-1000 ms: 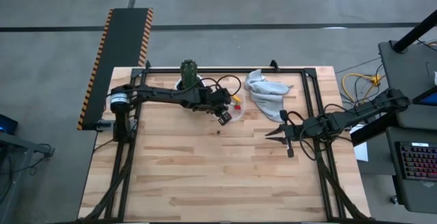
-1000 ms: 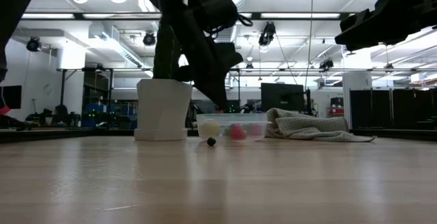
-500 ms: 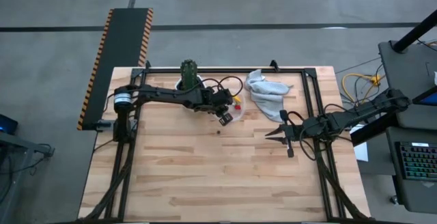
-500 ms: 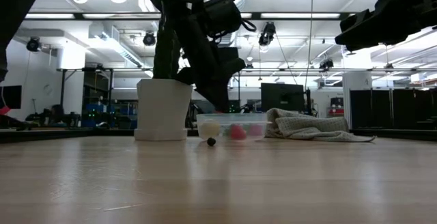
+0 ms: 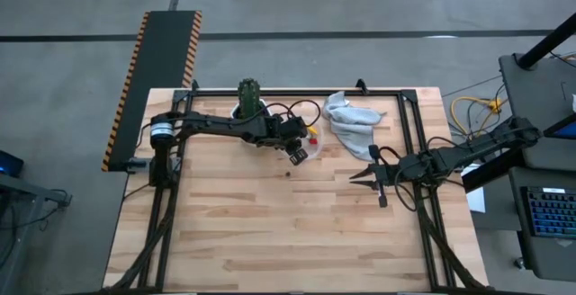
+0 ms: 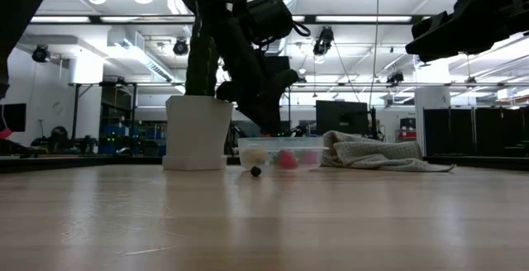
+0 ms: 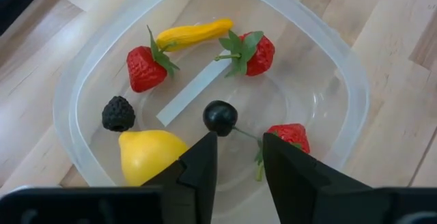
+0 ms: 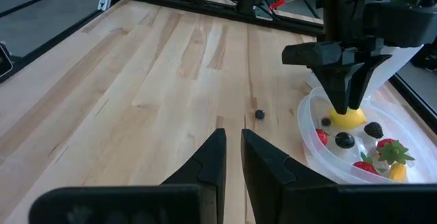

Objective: Pick and placing Produce into tupperware
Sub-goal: Put the blueberry into the transparent bin

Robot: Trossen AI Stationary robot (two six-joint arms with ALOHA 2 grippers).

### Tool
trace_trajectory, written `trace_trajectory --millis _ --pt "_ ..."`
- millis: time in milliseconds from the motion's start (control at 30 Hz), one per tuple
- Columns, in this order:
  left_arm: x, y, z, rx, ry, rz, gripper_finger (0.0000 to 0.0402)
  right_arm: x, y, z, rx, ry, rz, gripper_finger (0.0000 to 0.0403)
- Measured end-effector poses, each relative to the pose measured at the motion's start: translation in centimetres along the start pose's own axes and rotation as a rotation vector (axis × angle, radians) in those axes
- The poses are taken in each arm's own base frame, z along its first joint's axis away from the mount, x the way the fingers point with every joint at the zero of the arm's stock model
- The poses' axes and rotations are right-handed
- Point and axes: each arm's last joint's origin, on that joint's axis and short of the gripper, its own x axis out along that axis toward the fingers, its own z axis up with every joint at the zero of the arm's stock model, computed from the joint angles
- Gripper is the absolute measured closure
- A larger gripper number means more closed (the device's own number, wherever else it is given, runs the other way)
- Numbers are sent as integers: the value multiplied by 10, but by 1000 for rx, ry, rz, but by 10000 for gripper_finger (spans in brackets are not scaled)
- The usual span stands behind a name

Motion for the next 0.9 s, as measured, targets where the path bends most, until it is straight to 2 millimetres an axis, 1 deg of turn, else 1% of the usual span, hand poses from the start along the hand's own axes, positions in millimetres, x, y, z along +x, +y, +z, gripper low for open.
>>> trace_trajectory --millis 167,233,333,533,633,733,900 --pt "-1 0 0 1 8 -7 298 0 0 0 0 0 0 364" --pt "-4 -4 1 3 19 -60 298 0 0 0 0 0 0 364" --pt "-17 -14 3 10 16 -153 297 0 0 0 0 0 0 364" --pt "-38 -40 -7 85 50 -157 297 0 0 -1 -1 5 0 364" --pt "-46 -52 -8 104 30 -154 297 0 0 0 -1 4 0 364" --pt "-51 -57 -9 111 43 -157 297 0 0 0 -1 4 0 364" --pt "-50 -61 -16 127 78 -173 297 0 0 0 -1 4 0 364"
